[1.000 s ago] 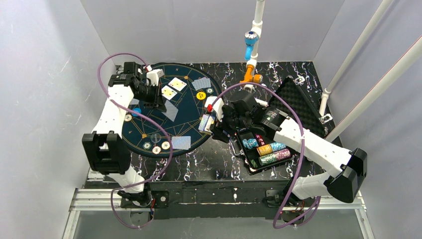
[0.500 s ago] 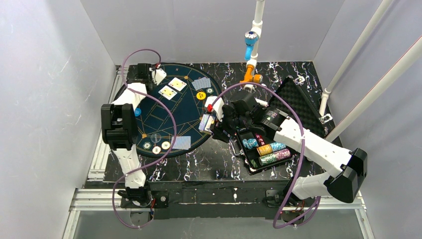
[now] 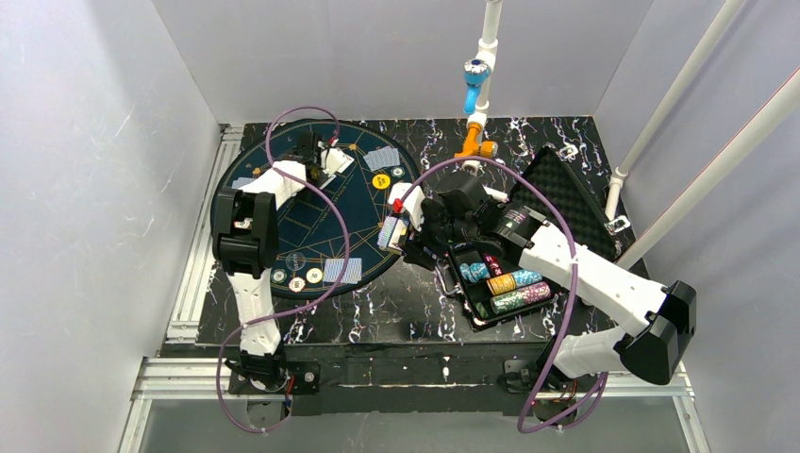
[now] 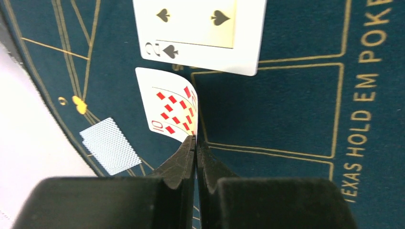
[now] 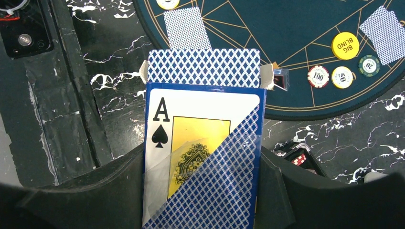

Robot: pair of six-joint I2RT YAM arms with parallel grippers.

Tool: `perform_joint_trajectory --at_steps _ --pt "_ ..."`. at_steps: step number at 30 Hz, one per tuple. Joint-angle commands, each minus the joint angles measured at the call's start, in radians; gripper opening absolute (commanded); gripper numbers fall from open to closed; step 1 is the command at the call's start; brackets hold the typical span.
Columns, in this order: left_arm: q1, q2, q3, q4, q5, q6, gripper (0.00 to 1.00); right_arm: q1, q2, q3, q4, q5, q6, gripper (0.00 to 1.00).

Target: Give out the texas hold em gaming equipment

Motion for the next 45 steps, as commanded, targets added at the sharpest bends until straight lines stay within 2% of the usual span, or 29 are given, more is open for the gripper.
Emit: perform_joint_trajectory --at_steps 1,8,18,22,24,27,30,36,41,43,45 --pt "-0.019 0.024 0.044 -0.113 0.036 -0.064 0.00 0.001 -0.037 0.008 0.034 0.005 -0.010 0.01" --pt "-0.042 0.042 0.060 -0.152 0.053 -0.098 0.00 -0.005 -0.044 0.000 0.037 0.003 -0.009 0.01" --pt "-0.061 0.102 0.174 -0.258 0.097 -0.145 0.02 -0.011 -0.052 -0.005 0.038 0.005 -0.013 0.01" --pt "-0.060 0.095 0.211 -0.322 0.136 -0.146 0.17 -0.013 -0.049 -0.001 0.042 0.006 -0.017 0.01" --pt "-0.060 0.076 0.232 -0.363 0.169 -0.153 0.33 -0.013 -0.050 -0.001 0.045 0.006 -0.018 0.01" --pt "-0.058 0.026 0.265 -0.440 0.243 -0.177 0.49 -0.013 -0.053 -0.002 0.049 0.006 -0.018 0.01" --pt "-0.037 -0.036 0.285 -0.492 0.369 -0.213 0.64 -0.013 -0.056 -0.014 0.056 0.000 -0.013 0.01" --pt "0.059 -0.200 0.310 -0.623 0.740 -0.318 0.81 -0.013 -0.065 -0.033 0.087 0.001 -0.007 0.01" --pt "0.092 -0.375 0.207 -0.740 1.091 -0.439 0.83 -0.013 -0.063 -0.040 0.114 0.016 -0.003 0.01" --pt "0.091 -0.447 0.118 -0.730 1.239 -0.537 0.83 -0.012 -0.057 -0.043 0.135 0.022 0.005 0.01" --pt "0.083 -0.516 0.016 -0.663 1.330 -0.673 0.83 -0.011 -0.047 -0.040 0.150 0.014 0.008 0.01"
